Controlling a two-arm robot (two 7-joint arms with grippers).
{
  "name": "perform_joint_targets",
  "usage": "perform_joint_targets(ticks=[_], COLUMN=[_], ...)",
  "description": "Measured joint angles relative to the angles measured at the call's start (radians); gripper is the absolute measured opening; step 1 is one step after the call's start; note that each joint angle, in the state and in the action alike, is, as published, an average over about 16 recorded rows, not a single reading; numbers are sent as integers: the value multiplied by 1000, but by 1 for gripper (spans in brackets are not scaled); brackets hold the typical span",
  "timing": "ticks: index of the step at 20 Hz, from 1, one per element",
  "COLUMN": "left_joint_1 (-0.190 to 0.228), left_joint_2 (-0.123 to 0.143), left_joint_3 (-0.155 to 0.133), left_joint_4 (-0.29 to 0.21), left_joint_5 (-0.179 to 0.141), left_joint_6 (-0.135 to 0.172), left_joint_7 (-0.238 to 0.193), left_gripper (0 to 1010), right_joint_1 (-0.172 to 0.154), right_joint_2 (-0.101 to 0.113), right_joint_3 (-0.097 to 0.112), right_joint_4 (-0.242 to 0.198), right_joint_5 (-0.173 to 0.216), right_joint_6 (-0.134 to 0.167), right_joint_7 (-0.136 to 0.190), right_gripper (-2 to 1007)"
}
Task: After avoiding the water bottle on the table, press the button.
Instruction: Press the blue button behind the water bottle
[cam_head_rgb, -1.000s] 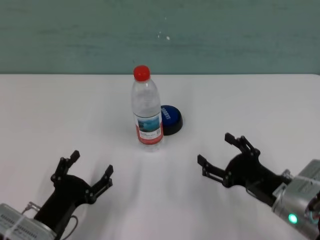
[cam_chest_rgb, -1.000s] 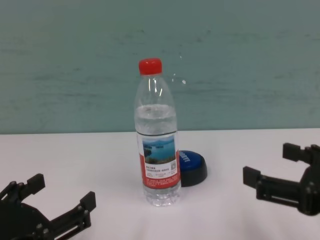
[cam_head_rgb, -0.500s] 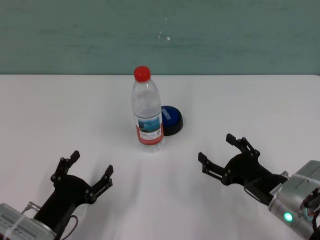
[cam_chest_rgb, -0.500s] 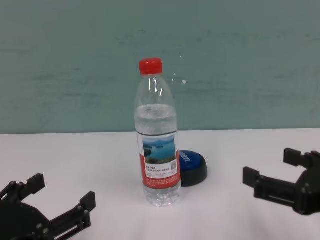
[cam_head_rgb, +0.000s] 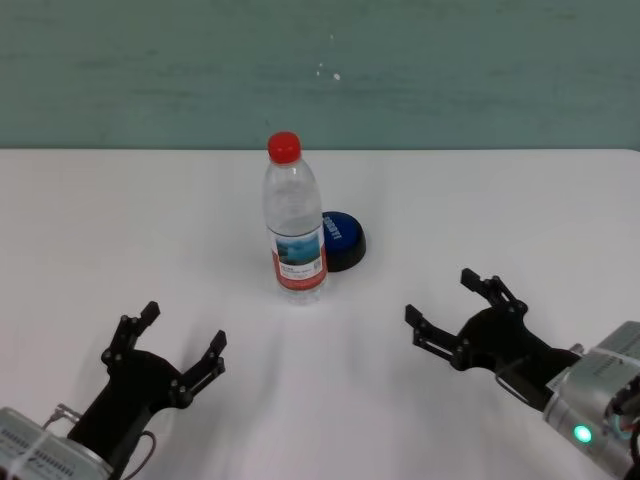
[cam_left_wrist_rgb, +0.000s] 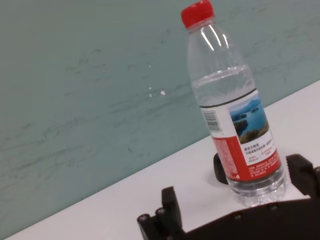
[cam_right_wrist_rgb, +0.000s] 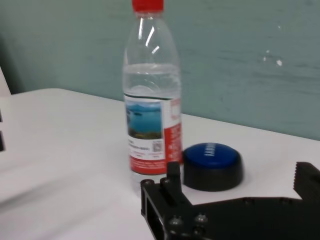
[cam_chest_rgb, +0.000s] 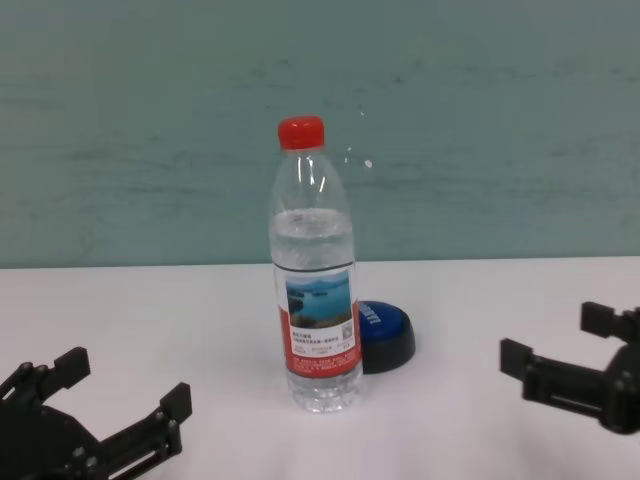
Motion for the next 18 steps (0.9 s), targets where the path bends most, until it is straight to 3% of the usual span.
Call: perform_joint_targets(ticks=[9, 18], left_joint_1=[0, 0], left_joint_2=[0, 0], left_joint_3=[0, 0], left_joint_4=[0, 0], left_joint_5=[0, 0], left_joint_6=[0, 0], left_joint_7=[0, 0], left_gripper=[1000, 1000], right_joint_1=[-9, -7], right_joint_2=[11, 11], right_joint_3=[38, 43], right_joint_4=[0, -2], right_joint_5=[4, -2], right_joint_6=[-4, -8], right_joint_7=[-5, -5], right_gripper=[1004, 1004])
